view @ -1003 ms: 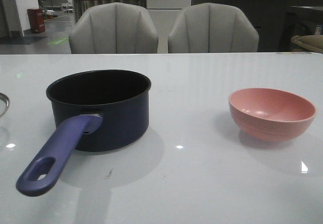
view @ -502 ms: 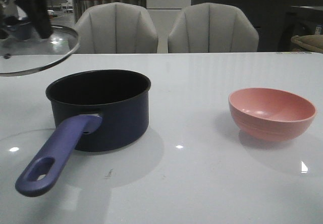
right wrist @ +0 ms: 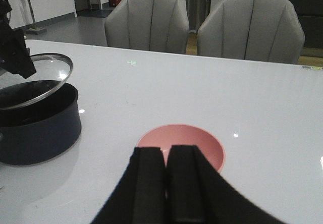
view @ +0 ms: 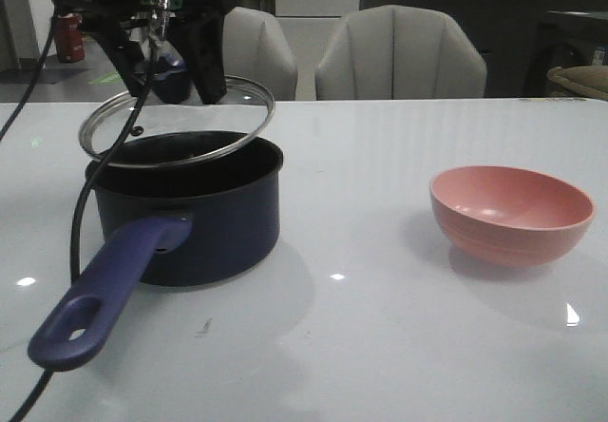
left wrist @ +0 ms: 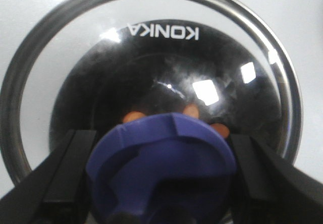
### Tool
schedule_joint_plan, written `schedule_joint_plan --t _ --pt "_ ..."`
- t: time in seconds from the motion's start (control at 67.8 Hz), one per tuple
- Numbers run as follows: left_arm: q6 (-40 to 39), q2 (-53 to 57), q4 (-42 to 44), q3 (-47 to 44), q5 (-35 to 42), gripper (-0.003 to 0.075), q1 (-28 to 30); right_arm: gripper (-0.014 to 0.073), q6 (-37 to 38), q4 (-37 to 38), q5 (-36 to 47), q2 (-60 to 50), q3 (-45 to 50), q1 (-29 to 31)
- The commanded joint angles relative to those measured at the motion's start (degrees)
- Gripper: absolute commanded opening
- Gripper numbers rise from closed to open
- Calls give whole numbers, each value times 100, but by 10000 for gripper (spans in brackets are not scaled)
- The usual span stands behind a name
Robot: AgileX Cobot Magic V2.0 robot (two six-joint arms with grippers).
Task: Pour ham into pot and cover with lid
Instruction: 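Carry the glass lid over the saucepan and lower it with the left gripper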
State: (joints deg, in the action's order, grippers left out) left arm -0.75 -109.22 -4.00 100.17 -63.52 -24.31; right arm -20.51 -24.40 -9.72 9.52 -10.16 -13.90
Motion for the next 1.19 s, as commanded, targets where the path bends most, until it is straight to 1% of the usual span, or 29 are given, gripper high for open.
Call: schedule_joint_plan --t 0.0,0.162,0.339,0.605,0.856,0.9,0.944,1.033,1.047,1.092,1.151,1.18 --pt "10 157 -41 446 -122 225 -48 149 -72 -41 416 52 -155 0" --pt "10 -46 -41 506 -323 225 -48 149 -72 -41 416 52 -155 0" --pt "10 -164 -50 506 -321 226 -48 149 -72 -41 416 52 -155 0" --pt "34 -352 -50 514 -846 229 -48 149 -72 -41 416 52 -155 0" --pt "75 -361 -50 514 -911 237 -48 149 -72 -41 416 52 -155 0" --pt "75 -361 -50 514 -888 260 -48 149 -72 -41 416 52 -155 0" --pt "75 -361 -50 514 -862 301 -48 149 -72 -41 416 52 -155 0" --pt "75 -361 -50 514 -759 412 -48 149 -72 -41 416 52 -155 0" --pt "75 -361 -50 514 -729 442 -48 149 -72 -41 416 52 -155 0" --pt "75 -361 -50 514 -646 501 -48 149 -72 -41 416 52 -155 0" --pt "75 -361 -50 528 -525 561 -48 149 -72 -41 416 52 -155 0" --pt "75 -361 -50 561 -485 573 -48 149 -72 -41 416 52 -155 0"
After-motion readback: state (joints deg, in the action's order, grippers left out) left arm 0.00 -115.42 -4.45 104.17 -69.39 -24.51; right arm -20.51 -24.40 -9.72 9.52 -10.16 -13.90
